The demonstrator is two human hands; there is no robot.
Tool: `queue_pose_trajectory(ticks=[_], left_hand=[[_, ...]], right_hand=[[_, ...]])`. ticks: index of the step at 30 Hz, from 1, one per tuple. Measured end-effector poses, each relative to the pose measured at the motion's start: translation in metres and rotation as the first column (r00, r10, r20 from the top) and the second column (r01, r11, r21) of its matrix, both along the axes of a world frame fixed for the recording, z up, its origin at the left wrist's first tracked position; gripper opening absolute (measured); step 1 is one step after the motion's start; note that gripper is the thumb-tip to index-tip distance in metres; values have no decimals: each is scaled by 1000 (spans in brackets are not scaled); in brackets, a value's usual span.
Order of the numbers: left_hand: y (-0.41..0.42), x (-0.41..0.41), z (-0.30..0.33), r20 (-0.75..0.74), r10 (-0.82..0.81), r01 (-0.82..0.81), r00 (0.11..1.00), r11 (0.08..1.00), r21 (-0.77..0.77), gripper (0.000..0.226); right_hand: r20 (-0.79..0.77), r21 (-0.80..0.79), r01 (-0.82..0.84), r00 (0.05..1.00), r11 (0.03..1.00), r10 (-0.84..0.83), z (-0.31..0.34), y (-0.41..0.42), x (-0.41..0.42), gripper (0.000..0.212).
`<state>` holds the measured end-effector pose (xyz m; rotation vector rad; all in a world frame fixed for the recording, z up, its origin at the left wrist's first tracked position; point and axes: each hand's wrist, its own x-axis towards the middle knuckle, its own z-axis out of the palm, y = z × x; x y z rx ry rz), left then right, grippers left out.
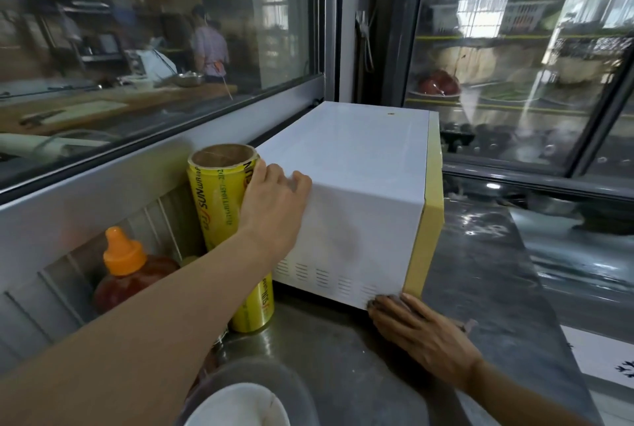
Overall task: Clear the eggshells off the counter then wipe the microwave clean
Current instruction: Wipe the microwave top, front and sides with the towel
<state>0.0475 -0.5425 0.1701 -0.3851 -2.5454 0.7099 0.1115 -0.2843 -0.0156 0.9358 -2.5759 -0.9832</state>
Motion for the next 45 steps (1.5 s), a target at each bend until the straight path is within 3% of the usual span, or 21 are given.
queue_pose_trajectory(ticks=[2,5,9,13,17,20,23,26,29,33,36,38,40,43,45], left_hand=[[2,0,0,9,21,-21,1000,1000,-5,60],[5,2,3,11,54,-54,998,998,-22,62],[11,5,9,28,99,-97,995,993,-71,62],[15,7,13,61,157,-151,986,984,-92,68],[20,19,12,116,187,-188,976,982,2,78],[29,43,7,161,125,-147,979,981,128,74],[43,75,2,254,47,-116,966,957,265,67],[55,109,1,429,-39,-155,902,900,407,63],[68,144,7,581,-180,-252,794,771,584,65],[81,192,17,596,-364,-325,716,582,745,47],[85,229,30,562,-482,-439,672,351,827,31],[89,259,42,542,-573,-574,614,146,806,29],[93,291,52,518,-664,-693,540,-1,721,31],[100,330,59,418,-769,-775,484,-154,613,28],[106,351,63,374,-813,-805,447,-182,565,23]], right_hand=[[18,-11,16,1000,1000,-15,2,6,1,111],[35,-127,-74,996,989,79,0,11,2,89],[25,-234,-120,991,965,130,2,22,8,83],[-49,-273,-190,982,943,183,6,25,17,52],[41,-422,-68,995,904,94,23,26,37,61],[122,-698,88,993,711,-4,45,27,57,66],[312,-900,305,950,312,-31,63,28,76,53],[369,-929,369,929,9,-37,90,27,95,40],[404,-909,396,914,-130,-44,121,25,122,42],[399,-903,375,913,-211,-83,160,24,170,42],[362,-910,329,927,-251,-96,188,18,214,44],[332,-917,298,938,-264,-95,204,12,247,47],[304,-924,272,949,-269,-84,217,7,280,50],[261,-940,239,963,-242,-62,230,0,326,54],[243,-956,225,967,-189,-80,234,-1,354,58]])
